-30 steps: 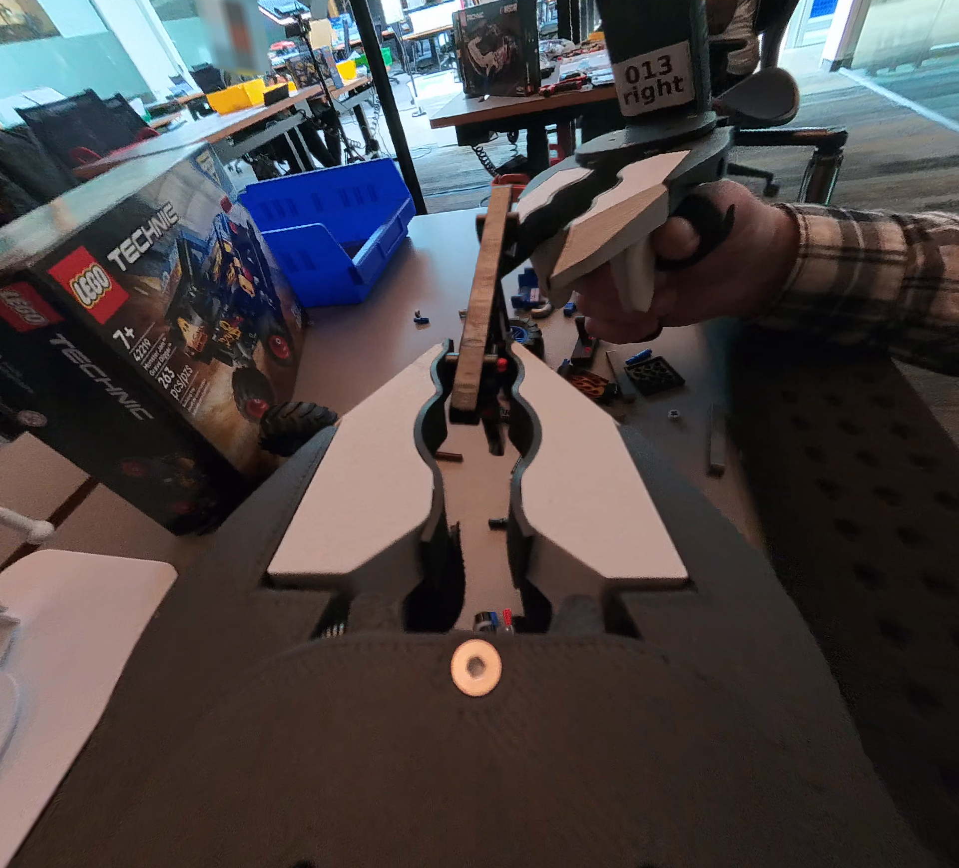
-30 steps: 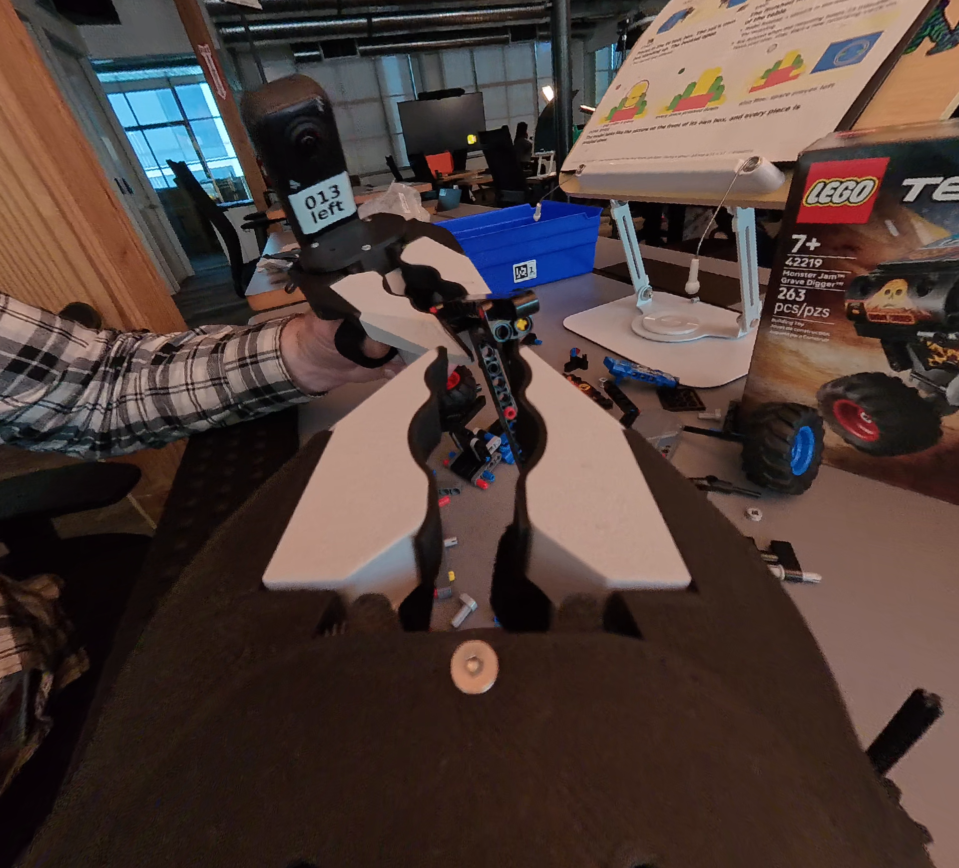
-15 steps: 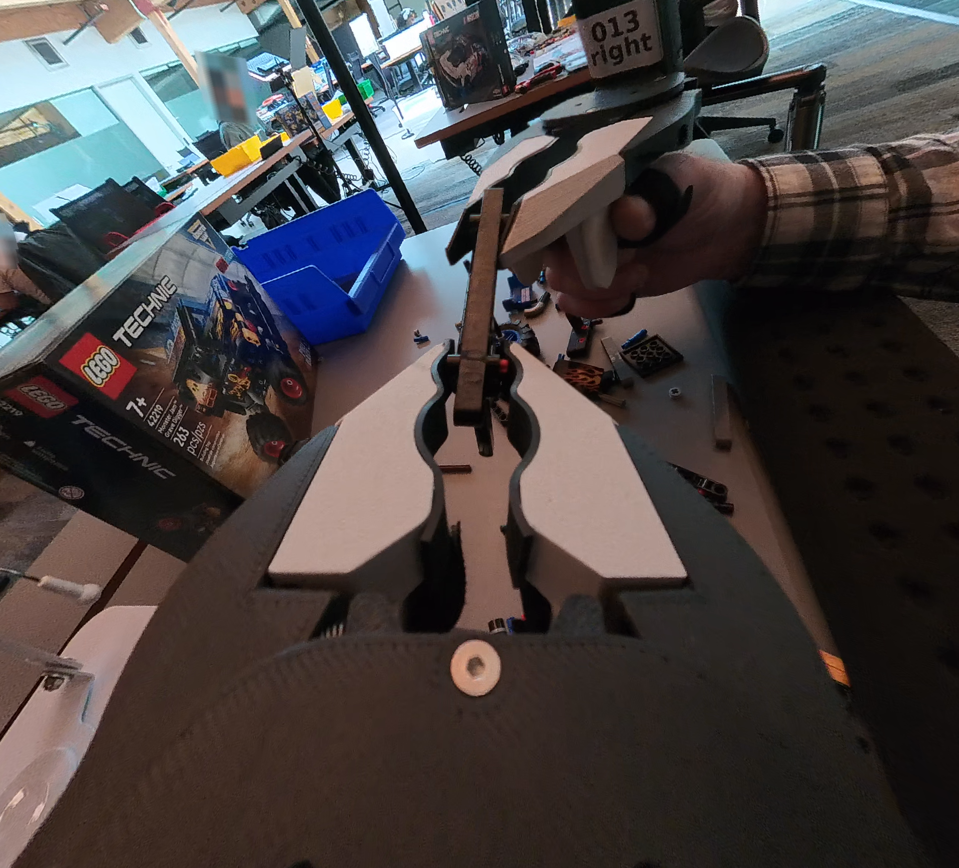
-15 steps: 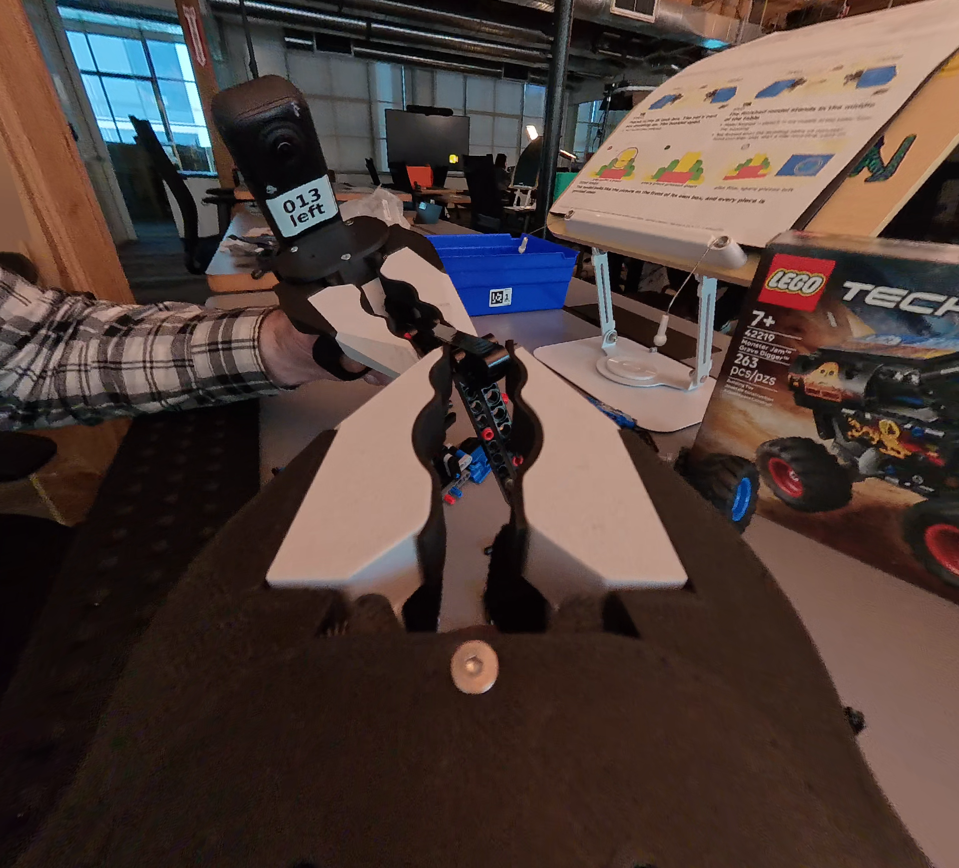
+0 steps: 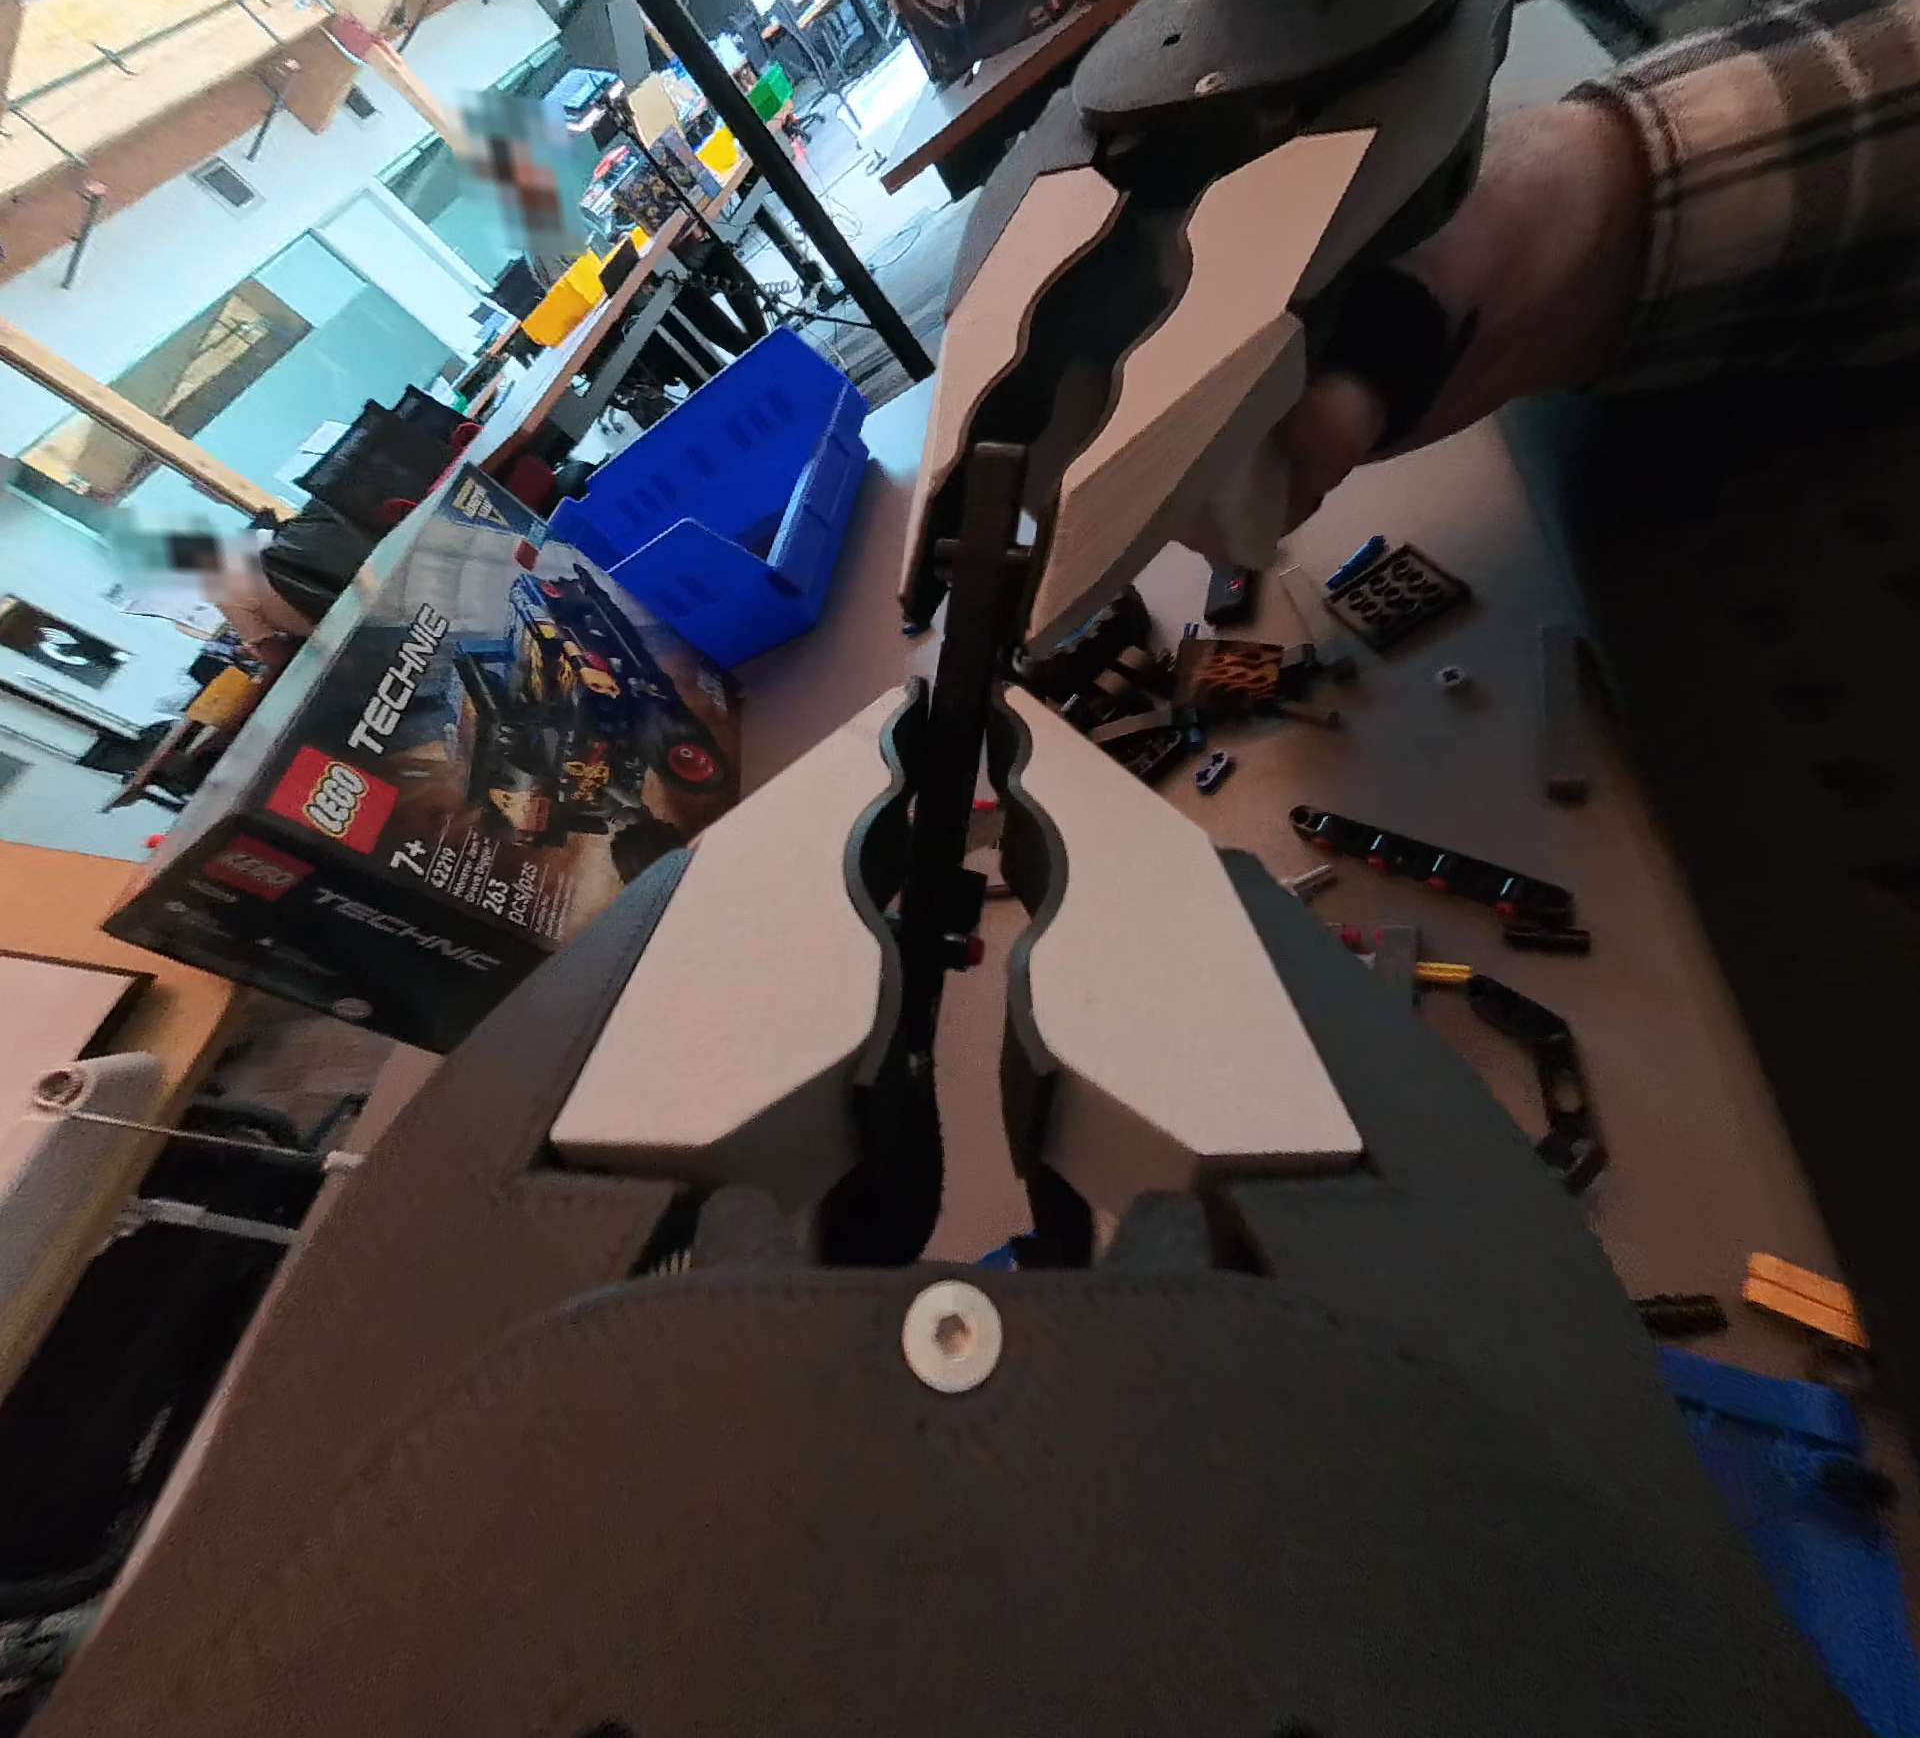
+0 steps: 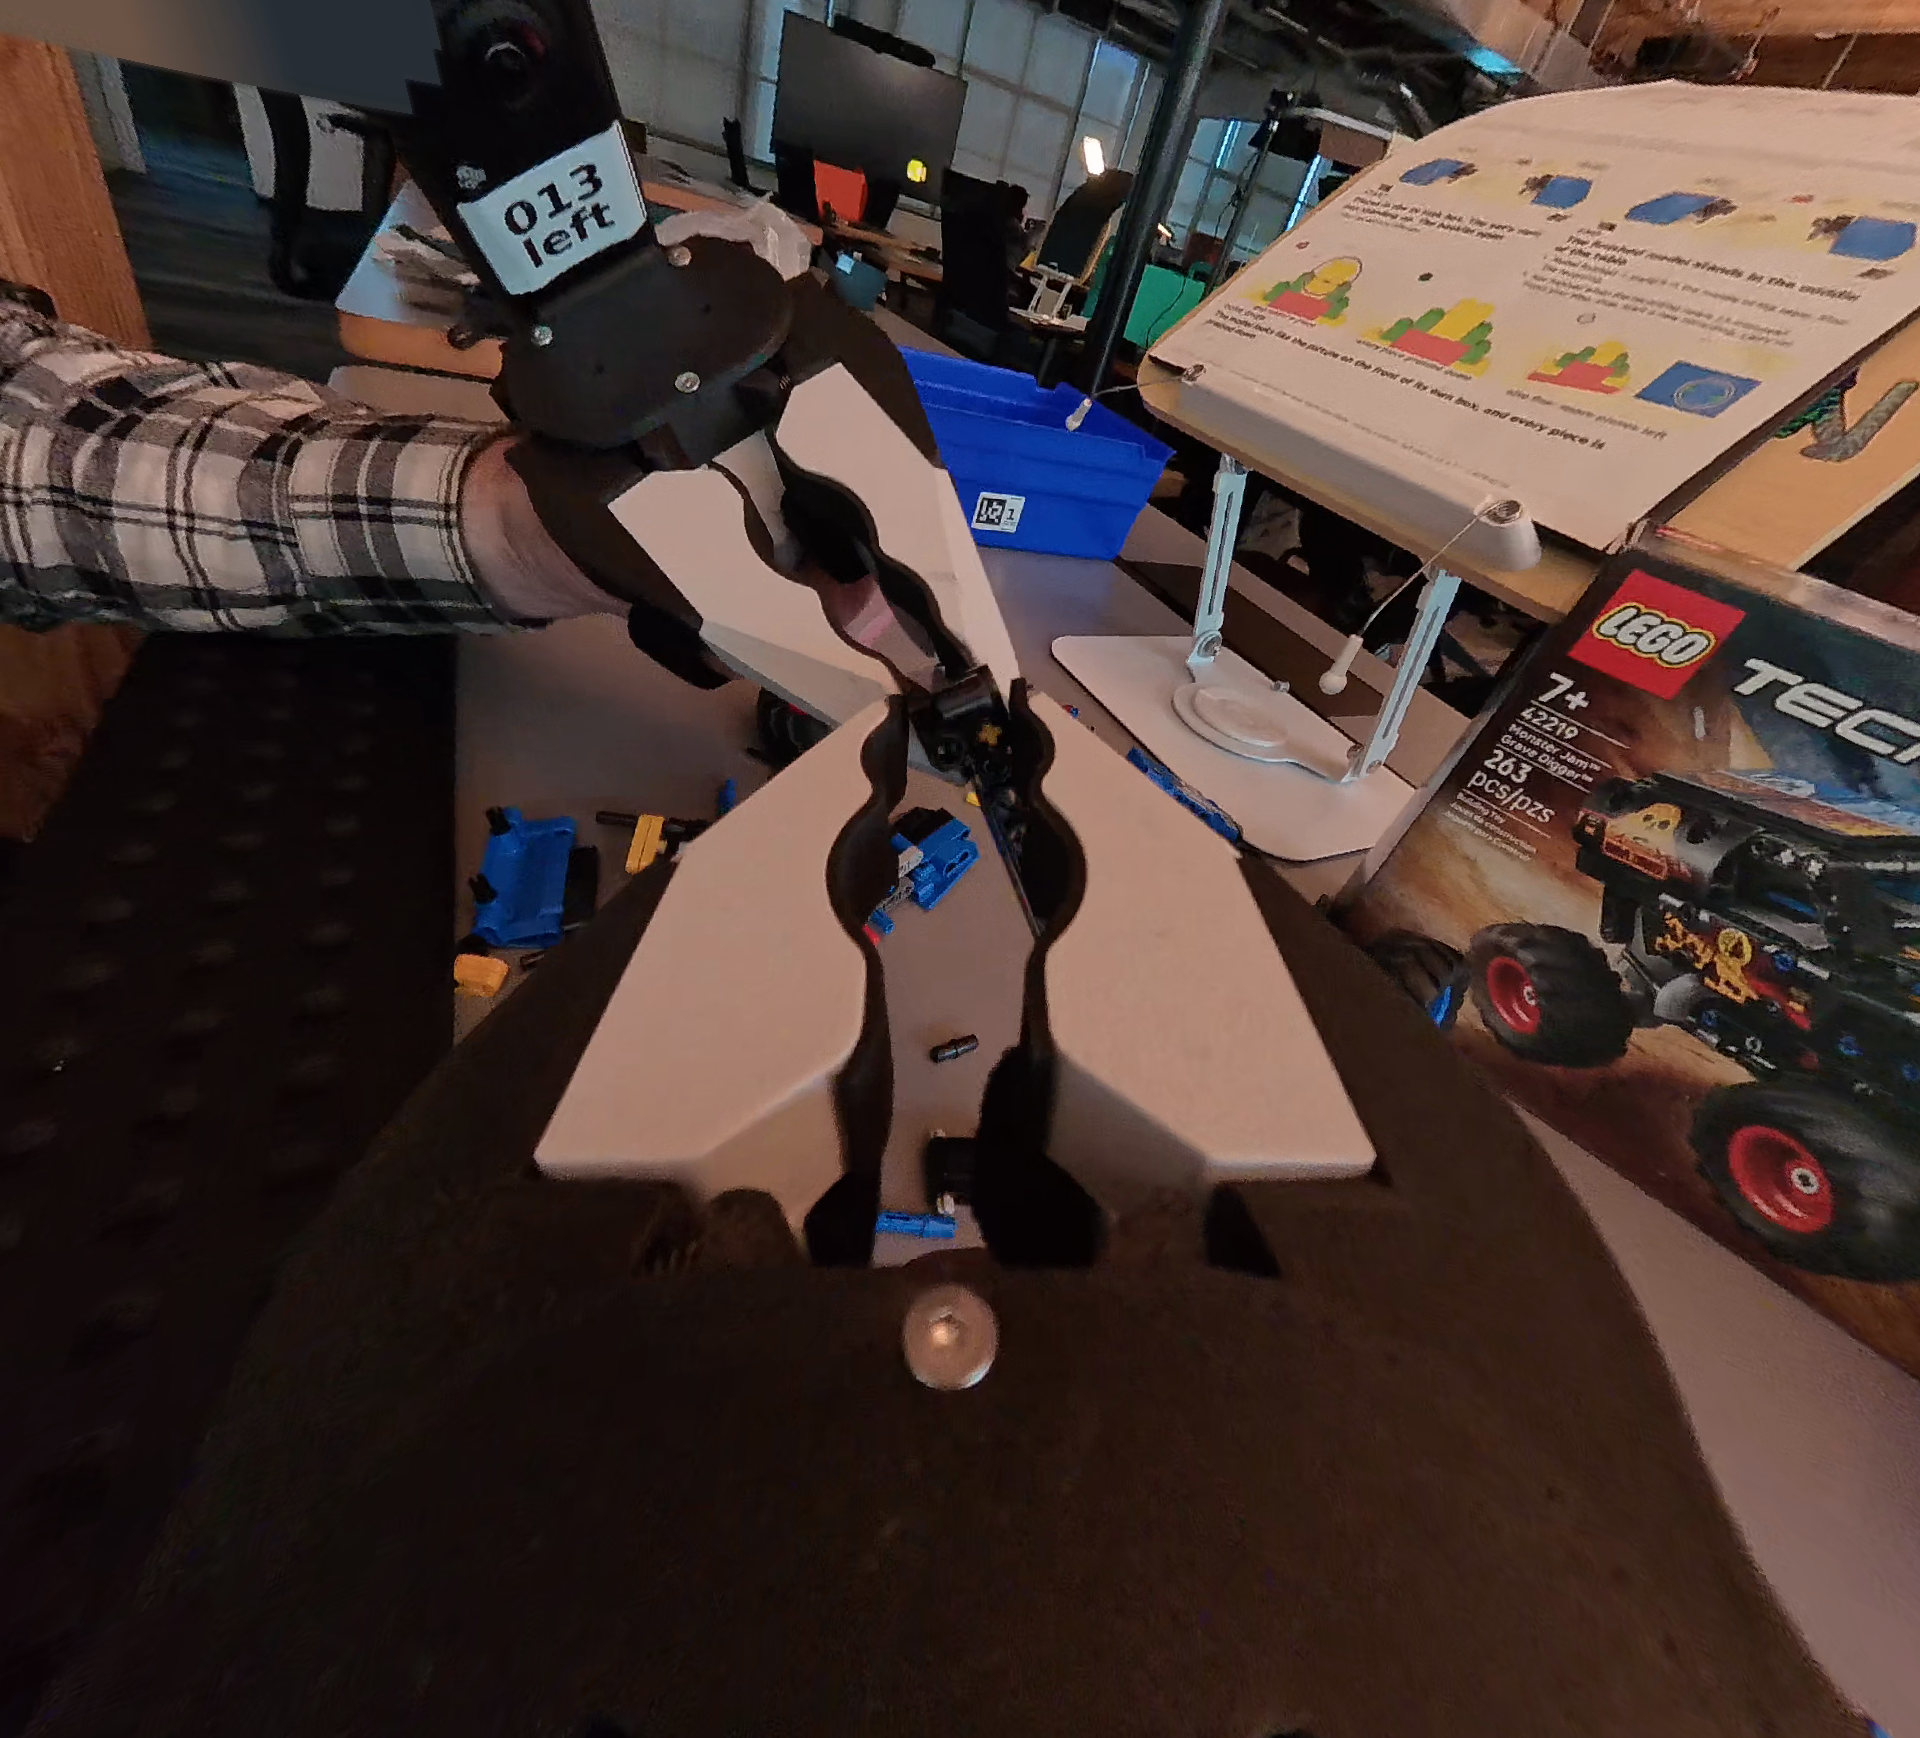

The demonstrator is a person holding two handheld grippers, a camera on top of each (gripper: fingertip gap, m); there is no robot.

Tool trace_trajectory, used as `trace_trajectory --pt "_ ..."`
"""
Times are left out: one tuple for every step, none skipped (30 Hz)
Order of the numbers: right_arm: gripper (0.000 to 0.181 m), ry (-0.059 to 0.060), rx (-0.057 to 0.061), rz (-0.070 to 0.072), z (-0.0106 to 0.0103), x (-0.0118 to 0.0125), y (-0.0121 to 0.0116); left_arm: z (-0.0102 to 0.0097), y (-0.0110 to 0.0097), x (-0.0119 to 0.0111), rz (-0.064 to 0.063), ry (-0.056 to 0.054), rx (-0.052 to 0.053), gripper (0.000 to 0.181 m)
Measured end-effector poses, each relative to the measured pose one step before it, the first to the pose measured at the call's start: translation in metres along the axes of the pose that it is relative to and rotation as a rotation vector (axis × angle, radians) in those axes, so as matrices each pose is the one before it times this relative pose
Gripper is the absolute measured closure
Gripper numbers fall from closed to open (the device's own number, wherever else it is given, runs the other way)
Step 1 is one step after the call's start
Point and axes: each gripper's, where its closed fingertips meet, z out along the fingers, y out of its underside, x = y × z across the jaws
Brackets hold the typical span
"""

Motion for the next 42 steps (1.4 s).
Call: trace_trajectory --pt "0.164 0.0015 -0.0051 -0.0133 -0.00013 -0.00065 0.00044 -0.00015 0.00034 0.0005 0.0055 0.0001 -0.0037 0.173" --pt "0.164 -0.001 0.0009 -0.0074 -0.00004 -0.00089 -0.00026 -0.0003 -0.0004 0.00164 -0.0172 0.0156 0.0117 0.173" --pt "0.164 -0.0046 -0.0021 0.0007 0.00005 -0.00067 0.0004 -0.0001 0.00051 0.002 -0.0373 0.0286 0.0108 0.173" --pt "0.163 -0.0046 -0.008 0.0062 0.0002 -0.0001 0.00177 0.00008 0.00148 0.00119 -0.0411 0.0264 0.0062 0.174" --pt "0.162 -0.0057 -0.0052 0.0051 0.00025 -0.00039 0.00122 -0.00022 0.0009 0.0007 -0.0282 0.0203 0.0086 0.174" --pt "0.163 -0.0027 -0.0005 -0.0021 0.00006 -0.0006 -0.00003 -0.0005 -0.00036 0.00182 -0.0243 0.0244 0.0117 0.174" --pt "0.163 -0.0018 0.0022 -0.0046 -0.00004 -0.00078 -0.00052 -0.00071 -0.00088 0.00053 -0.0235 0.0144 0.0102 0.174" --pt "0.163 -0.0016 0.0015 -0.0006 -0.00014 -0.00043 -0.00027 -0.00057 -0.00068 -0.0007 -0.0139 0.0032 0.0076 0.174" --pt "0.164 -0.0005 -0.0017 0.0034 -0.00003 0.00015 0.00026 0.00006 0.00021 0.00053 -0.0101 0.0088 0.0023 0.174" --pt "0.166 -0.004 -0.0006 0.0045 -0.0003 -0.00028 0.00005 0.00026 0.00015 0.00124 -0.0117 0.0129 0.0058 0.174" --pt "0.166 -0.0072 0.0013 0.007 -0.00042 -0.00075 -0.00027 0.00013 -0.00043 0.00089 -0.0223 0.0143 0.0121 0.173" --pt "0.166 -0.0088 0.0017 0.0059 -0.00034 -0.00111 -0.00029 0.00014 -0.0002 0.00167 -0.0252 0.0224 0.0109 0.173" --pt "0.166 -0.0097 -0.0019 0.0003 -0.00039 -0.00155 -0.00018 0.00004 0.00021 0.00122 -0.0159 0.017 0.0089 0.173" --pt "0.167 -0.0002 -0.0047 -0.0069 -0.00009 -0.0007 0.00004 0.00013 0.00007 -0.00029 -0.0116 0.0033 0.0077 0.173" --pt "0.167 0.0031 0.0007 -0.0033 0.00014 0.00001 -0.00038 0.00017 -0.00011 0.00033 -0.0134 0.0081 0.0066 0.172" --pt "0.167 -0.0012 0.0087 0.013 -0.00018 0.00054 -0.00086 -0.00019 -0.00127 -0.00021 -0.0103 0.0027 0.0112 0.173" --pt "0.166 0.0061 0.0044 0.0206 -0.00024 0.00236 -0.00019 -0.00003 -0.00145 -0.00274 0.0141 -0.024 0.0043 0.173" --pt "0.165 0.022 -0.0021 0.0133 -0.00054 0.00453 0.00055 0.00024 0.00027 -0.00377 0.0415 -0.0424 -0.0144 0.174" --pt "0.164 0.0281 -0.0063 0.0071 -0.00126 0.00555 0.00136 -0.0001 -0.00027 -0.00581 0.0439 -0.0573 -0.0129 0.174" --pt "0.16 0.0151 -0.0038 0.013 -0.00137 0.0037 0.00089 -0.00046 -0.00048 -0.00511 0.0262 -0.0443 -0.0074 0.174" --pt "0.158 -0.0007 0.0001 0.0135 -0.00093 0.0009 0.00019 -0.00107 -0.00231 -0.00455 0.0078 -0.0349 0.0114 0.174" --pt "0.156 0.0013 -0.0029 0.0039 0.00002 0.00032 0.00067 -0.00101 -0.00201 -0.00317 0.001 -0.0213 0.0107 0.174" --pt "0.154 0.006 -0.0111 -0.0001 0.00092 0.00053 0.00182 -0.00039 -0.00036 -0.00284 0.0089 -0.0202 0.0009 0.174" --pt "0.154 0.0046 -0.0082 0.0069 0.00151 0.00044 0.00138 0.00012 0.00139 -0.00364 0.0168 -0.0291 -0.0098 0.174" --pt "0.155 0.0079 -0.0055 0.0178 0.00167 0.00132 0.00119 0.00036 0.00177 -0.00416 0.0271 -0.0388 -0.0149 0.175" --pt "0.155 0.0079 -0.0039 0.0303 0.0018 0.00204 0.00115 0.00096 0.00065 -0.00192 0.0354 -0.0313 -0.0112 0.174" --pt "0.155 -0.0042 0.0079 0.041 0.00141 0.00091 -0.00033 0.00177 0.00069 0.00039 0.0371 -0.0215 -0.0135 0.174" --pt "0.156 -0.009 0.022 0.0483 0.00054 0.00061 -0.00264 0.00265 0.00181 0.00079 0.0449 -0.0249 -0.0231 0.174" --pt "0.157 -0.0013 0.0246 0.0525 -0.0002 0.00236 -0.00281 0.00283 0.00164 0.00192 0.0623 -0.0224 -0.0244 0.175" --pt "0.157 -0.0032 0.012 0.0469 -0.00012 0.00236 -0.0007 0.00283 0.00107 0.00146 0.0638 -0.0253 -0.0232 0.174" --pt "0.157 0.0024 0.0054 0.0376 -0.00066 0.00309 0.00003 0.00287 0.00148 -0.00001 0.0503 -0.0303 -0.0267 0.174" --pt "0.159 0.0067 0.0078 0.0327 -0.00107 0.00344 -0.00053 0.0027 0.00161 -0.0014 0.0387 -0.0332 -0.0261 0.175" --pt "0.162 0.0068 -0.002 0.0259 -0.00078 0.0032 0.00079 0.00208 0.00088 -0.00036 0.0283 -0.0195 -0.0178 0.175" --pt "0.164 0.0066 -0.0076 0.0147 -0.0006 0.0026 0.0014 0.00173 0.00105 0.00075 0.0181 -0.0105 -0.0147 0.174" --pt "0.164 0.0044 0.0002 0.005 -0.00052 0.00097 -0.00015 0.00106 -0.00045 0.00047 0.0229 -0.0118 -0.0036 0.175" --pt "0.164 0.0035 0.0065 0.0027 -0.00012 0.00008 -0.00097 0.00017 -0.00063 -0.00135 0.0296 -0.0207 -0.0049 0.175" --pt "0.165 -0.0016 0.0045 0.0169 0.00027 0.00024 -0.00014 0.00016 0.00024 -0.00236 0.0287 -0.0254 -0.0111 0.175" --pt "0.166 -0.0078 0.0032 0.031 0.0004 0.00074 0.0006 0.00054 0.00064 -0.00086 0.0124 -0.0143 -0.012 0.175" --pt "0.166 -0.0105 0.0057 0.0274 0.0 0.00017 -0.00017 0.00032 -0.00028 0.00054 0.0096 -0.0058 -0.0048 0.175" --pt "0.166 -0.0091 0.0041 0.0122 -0.00064 -0.00047 -0.00084 0.00006 -0.0014 -0.00029 0.0139 -0.0108 0.0014 0.174" --pt "0.167 -0.0048 0.0026 0.0039 -0.00077 -0.00027 -0.00068 0.00064 -0.00152 0.00134 0.0029 0.0046 0.0018 0.174" --pt "0.167 -0.0036 -0.0071 0.0016 0.00016 -0.00034 0.00114 0.001 -0.00217 0.00292 -0.005 0.0145 0.0082 0.172"
